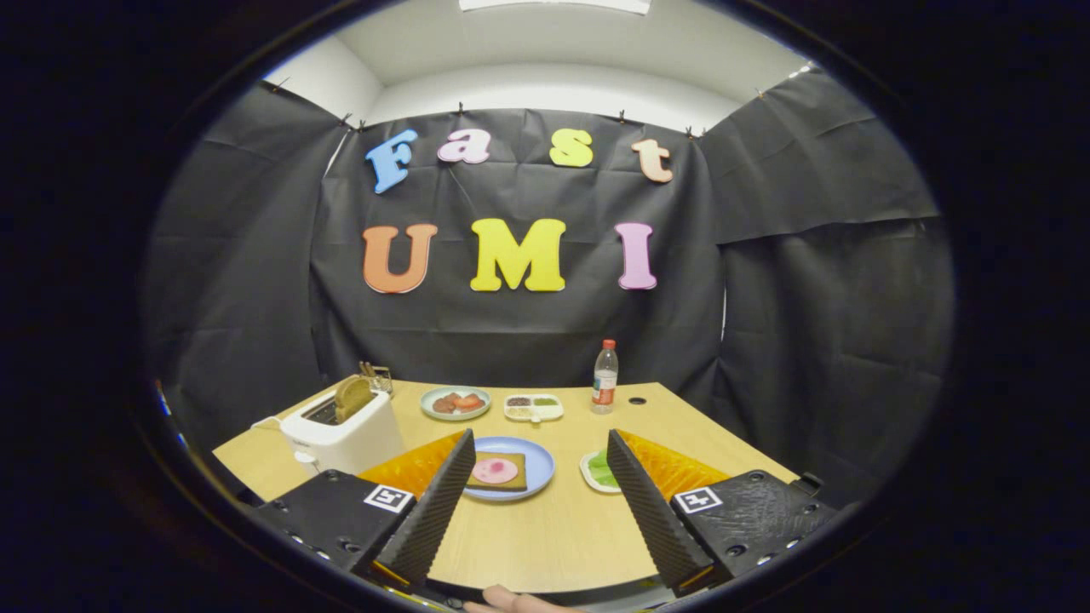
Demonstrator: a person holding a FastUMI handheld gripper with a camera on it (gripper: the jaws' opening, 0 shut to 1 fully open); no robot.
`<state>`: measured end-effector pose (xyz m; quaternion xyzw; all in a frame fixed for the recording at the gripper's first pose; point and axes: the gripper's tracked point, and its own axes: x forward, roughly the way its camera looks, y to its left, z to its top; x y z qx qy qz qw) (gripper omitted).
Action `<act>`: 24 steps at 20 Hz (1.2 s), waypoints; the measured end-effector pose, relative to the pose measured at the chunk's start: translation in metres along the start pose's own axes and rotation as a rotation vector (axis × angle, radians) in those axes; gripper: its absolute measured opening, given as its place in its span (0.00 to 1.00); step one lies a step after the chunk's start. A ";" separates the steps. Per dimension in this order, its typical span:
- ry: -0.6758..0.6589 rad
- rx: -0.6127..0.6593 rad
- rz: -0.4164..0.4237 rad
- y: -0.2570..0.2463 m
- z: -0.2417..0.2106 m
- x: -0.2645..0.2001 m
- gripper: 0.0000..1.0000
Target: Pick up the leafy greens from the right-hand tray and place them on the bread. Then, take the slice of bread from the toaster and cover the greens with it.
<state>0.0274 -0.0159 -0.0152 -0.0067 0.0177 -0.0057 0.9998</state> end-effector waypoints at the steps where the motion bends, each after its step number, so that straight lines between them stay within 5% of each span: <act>1: 0.006 -0.006 -0.002 -0.006 -0.004 0.007 0.95; 10: 0.138 0.004 -0.071 -0.096 -0.038 0.126 0.95; 16: 0.358 -0.006 -0.099 -0.139 -0.111 0.223 0.95; 24: 0.574 -0.010 -0.070 -0.150 -0.180 0.270 0.95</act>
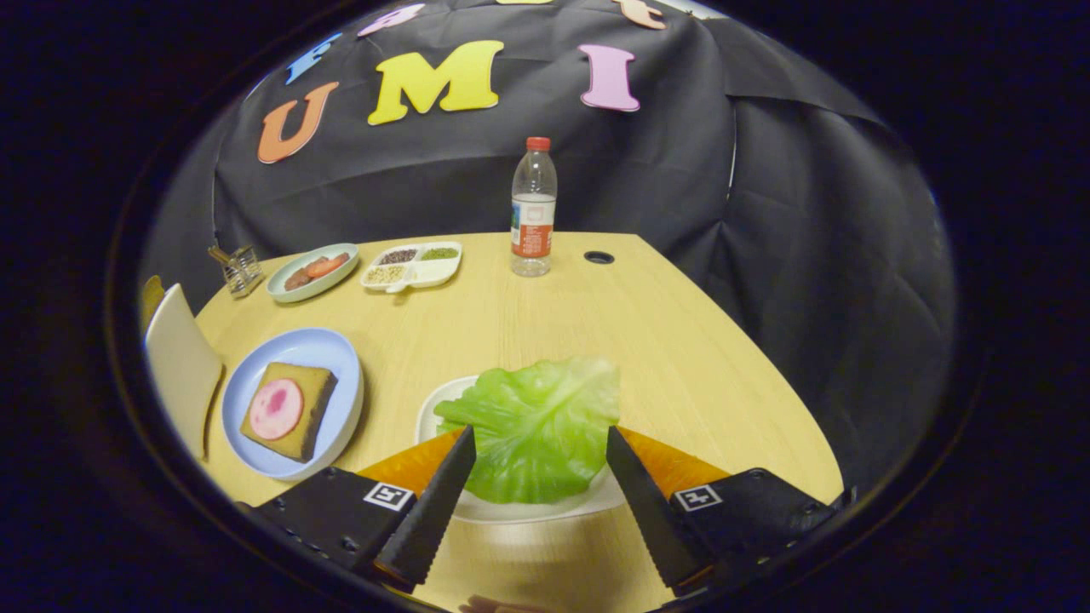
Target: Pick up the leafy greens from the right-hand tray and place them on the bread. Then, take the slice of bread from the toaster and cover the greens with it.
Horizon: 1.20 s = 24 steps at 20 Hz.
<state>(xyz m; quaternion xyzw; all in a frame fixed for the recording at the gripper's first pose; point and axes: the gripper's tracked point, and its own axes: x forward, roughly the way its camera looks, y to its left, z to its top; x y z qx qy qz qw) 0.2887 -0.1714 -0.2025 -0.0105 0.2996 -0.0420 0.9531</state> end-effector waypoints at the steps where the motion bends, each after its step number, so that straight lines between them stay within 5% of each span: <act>1: 0.027 -0.004 0.009 0.002 -0.005 0.005 0.95; 10: 0.086 0.053 0.053 0.014 -0.015 0.018 0.57; 12: 0.094 0.081 0.061 0.017 -0.016 0.014 0.38; 14: 0.084 0.076 0.075 0.020 -0.013 0.019 0.36; 16: 0.099 0.101 0.068 0.022 -0.013 0.018 0.02; 24: 0.053 0.111 0.086 0.027 0.003 -0.008 0.01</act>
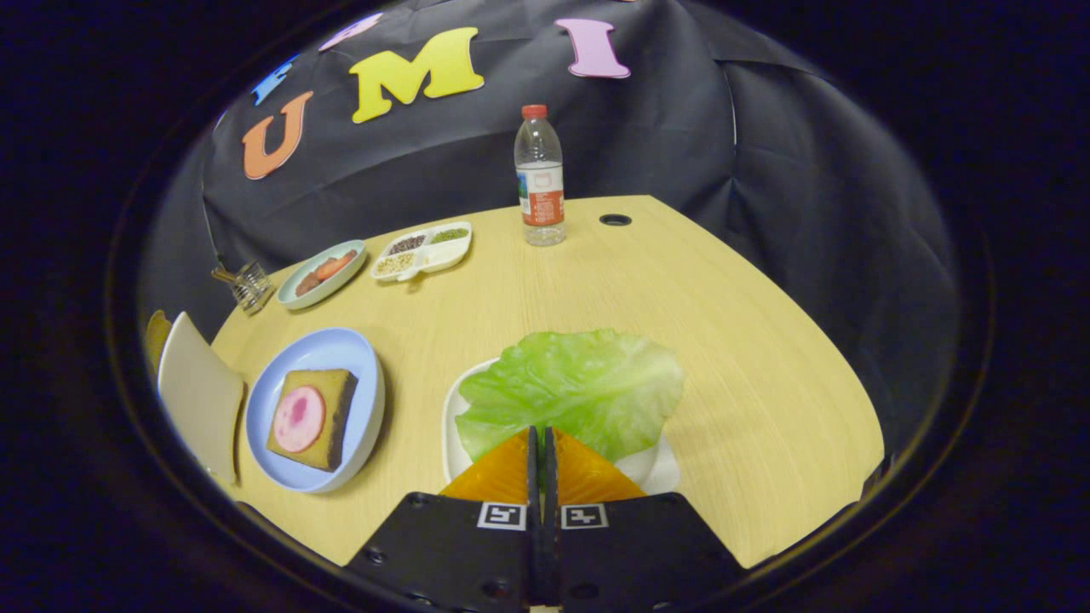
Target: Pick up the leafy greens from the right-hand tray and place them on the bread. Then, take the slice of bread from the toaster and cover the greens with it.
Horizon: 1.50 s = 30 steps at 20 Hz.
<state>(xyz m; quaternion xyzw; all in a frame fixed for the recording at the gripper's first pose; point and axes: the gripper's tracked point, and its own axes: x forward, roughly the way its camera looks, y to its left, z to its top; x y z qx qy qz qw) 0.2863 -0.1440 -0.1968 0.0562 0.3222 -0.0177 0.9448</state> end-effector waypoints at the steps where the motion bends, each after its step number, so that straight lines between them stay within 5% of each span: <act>1: -0.013 -0.003 0.002 0.001 0.004 -0.007 0.01; 13: -0.156 -0.112 0.133 0.112 0.043 -0.082 0.00; 20: -0.148 -0.163 0.244 0.206 0.026 -0.060 0.00; 30: -0.067 -0.200 0.203 0.233 -0.013 -0.021 0.01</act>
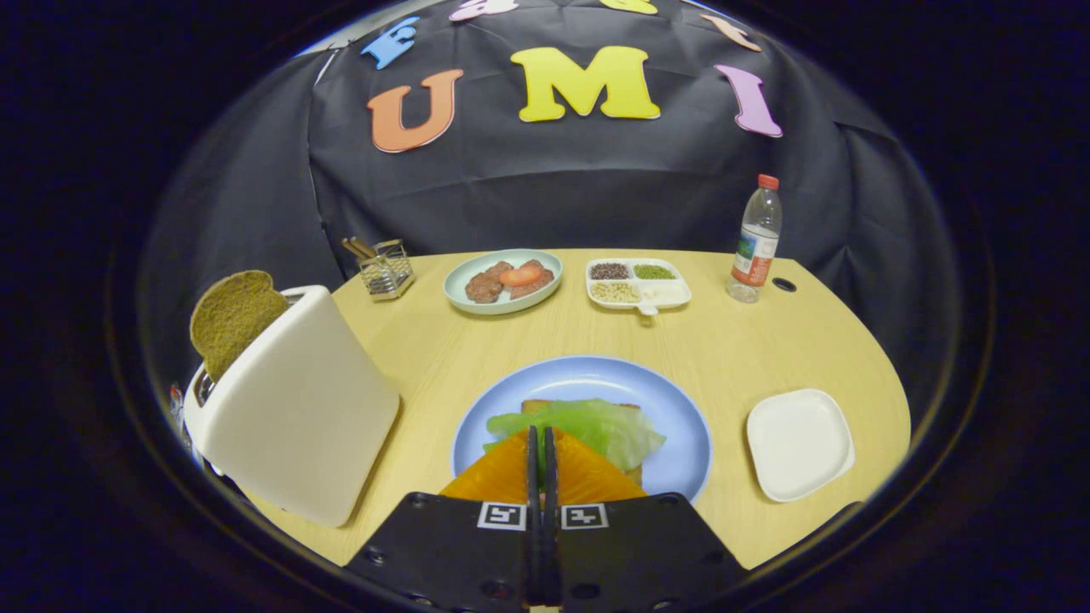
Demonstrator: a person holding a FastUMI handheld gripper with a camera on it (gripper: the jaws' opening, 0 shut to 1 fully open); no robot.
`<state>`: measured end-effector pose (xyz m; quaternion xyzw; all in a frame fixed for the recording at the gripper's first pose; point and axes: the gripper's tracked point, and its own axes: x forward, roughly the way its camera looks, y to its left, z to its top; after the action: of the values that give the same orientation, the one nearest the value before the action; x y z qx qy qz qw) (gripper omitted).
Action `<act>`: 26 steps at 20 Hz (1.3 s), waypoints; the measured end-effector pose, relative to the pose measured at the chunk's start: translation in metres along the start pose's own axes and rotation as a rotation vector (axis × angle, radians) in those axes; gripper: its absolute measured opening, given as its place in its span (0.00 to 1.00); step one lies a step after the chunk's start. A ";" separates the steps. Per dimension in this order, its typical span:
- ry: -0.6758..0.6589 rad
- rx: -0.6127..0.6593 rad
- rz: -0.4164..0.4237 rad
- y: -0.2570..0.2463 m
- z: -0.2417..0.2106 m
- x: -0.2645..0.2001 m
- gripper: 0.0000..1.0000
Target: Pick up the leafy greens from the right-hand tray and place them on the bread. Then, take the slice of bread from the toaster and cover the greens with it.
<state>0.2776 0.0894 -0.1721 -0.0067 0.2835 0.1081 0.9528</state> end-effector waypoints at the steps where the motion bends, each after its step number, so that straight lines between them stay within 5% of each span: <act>1: 0.008 0.003 -0.001 -0.002 -0.003 0.000 0.01; 8: 0.030 0.026 -0.024 -0.014 -0.017 -0.005 0.18; 12: 0.004 0.042 -0.046 -0.020 -0.011 -0.019 0.45; 17: -0.069 0.070 -0.044 -0.013 0.017 -0.055 0.92; 26: -0.222 0.022 0.012 0.061 0.089 -0.140 0.96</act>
<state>0.1983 0.1274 -0.0187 0.0176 0.1773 0.1107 0.9778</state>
